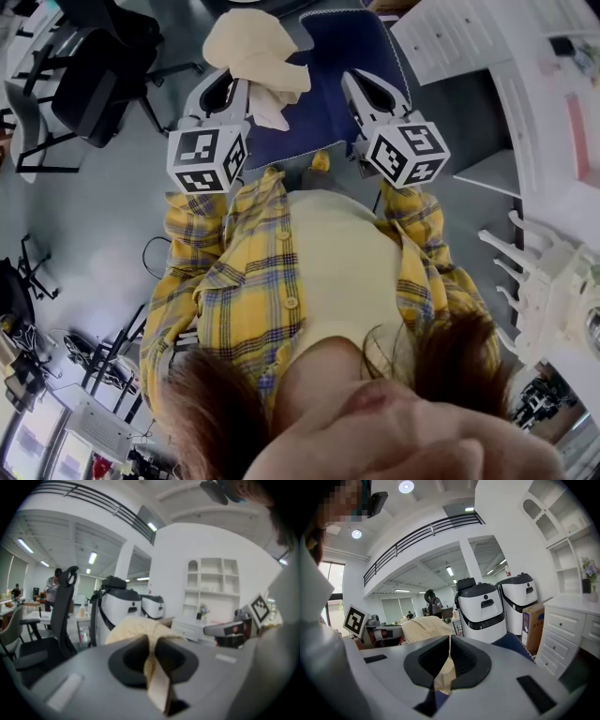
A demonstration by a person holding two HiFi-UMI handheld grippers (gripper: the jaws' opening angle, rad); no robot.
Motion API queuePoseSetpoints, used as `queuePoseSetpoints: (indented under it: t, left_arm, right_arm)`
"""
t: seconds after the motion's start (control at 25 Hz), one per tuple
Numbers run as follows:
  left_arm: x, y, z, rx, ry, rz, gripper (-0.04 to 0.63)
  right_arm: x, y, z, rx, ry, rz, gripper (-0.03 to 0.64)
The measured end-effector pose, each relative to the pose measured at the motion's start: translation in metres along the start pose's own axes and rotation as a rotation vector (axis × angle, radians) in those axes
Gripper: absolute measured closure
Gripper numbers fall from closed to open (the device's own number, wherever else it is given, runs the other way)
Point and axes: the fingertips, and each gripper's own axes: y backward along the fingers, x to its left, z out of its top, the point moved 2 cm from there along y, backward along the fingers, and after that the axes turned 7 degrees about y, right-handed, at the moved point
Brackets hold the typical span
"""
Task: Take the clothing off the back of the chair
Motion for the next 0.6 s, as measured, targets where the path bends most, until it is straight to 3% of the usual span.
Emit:
queuePoseSetpoints:
  t: [0.6]
  left_arm:
    - [0.0013, 0.0100, -0.0097, 0.004, 0.032, 0.035, 0.554]
  right_arm:
    - [0.0053, -0.0050, -0.0042, 0.034, 0.014, 0.021, 0.603]
